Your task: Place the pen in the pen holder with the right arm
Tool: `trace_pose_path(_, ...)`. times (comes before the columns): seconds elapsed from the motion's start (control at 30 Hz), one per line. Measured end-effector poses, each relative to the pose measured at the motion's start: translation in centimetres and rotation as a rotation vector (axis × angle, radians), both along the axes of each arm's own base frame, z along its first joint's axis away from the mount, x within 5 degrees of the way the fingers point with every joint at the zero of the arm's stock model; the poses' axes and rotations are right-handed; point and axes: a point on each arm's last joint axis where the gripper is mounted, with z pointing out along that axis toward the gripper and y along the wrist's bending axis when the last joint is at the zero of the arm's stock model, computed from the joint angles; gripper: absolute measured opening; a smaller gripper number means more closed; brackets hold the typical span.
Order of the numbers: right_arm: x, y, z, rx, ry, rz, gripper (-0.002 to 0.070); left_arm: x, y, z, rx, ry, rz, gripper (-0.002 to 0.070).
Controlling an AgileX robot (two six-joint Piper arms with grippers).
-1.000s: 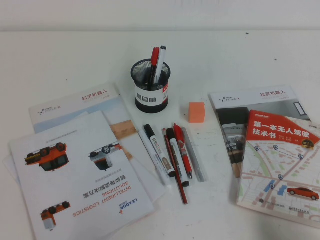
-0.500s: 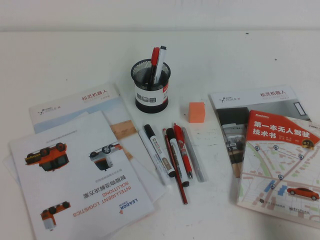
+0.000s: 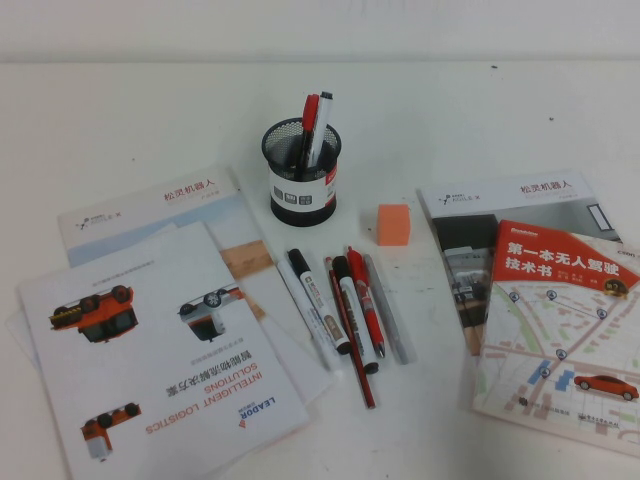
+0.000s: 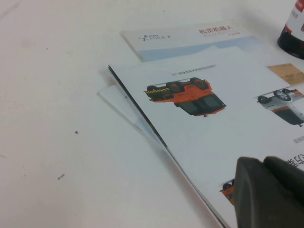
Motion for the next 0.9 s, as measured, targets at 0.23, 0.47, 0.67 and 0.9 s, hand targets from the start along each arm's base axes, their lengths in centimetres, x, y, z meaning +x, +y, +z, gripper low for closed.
trace_pose_path(0.23,5.2,0.3,2.4,-0.159,0.246,0.091,-0.002,0.0,0.0,0.0,0.0,0.0,0.0,-0.0002)
trace_pose_path(0.47,12.3,1.4,2.9,-0.235,0.57,0.261,-0.002,0.0,0.0,0.0,0.0,0.0,0.0,-0.0003)
trace_pose_path(0.67,18.2,4.8,1.6,-0.383,0.736,0.395,-0.002,0.0,0.0,0.0,0.0,0.0,0.0,-0.0003)
trace_pose_path(0.9,23.1,11.0,-1.1,-0.595,0.897,0.537,0.0085,0.0,0.0,0.0,0.0,0.0,0.0,-0.0003)
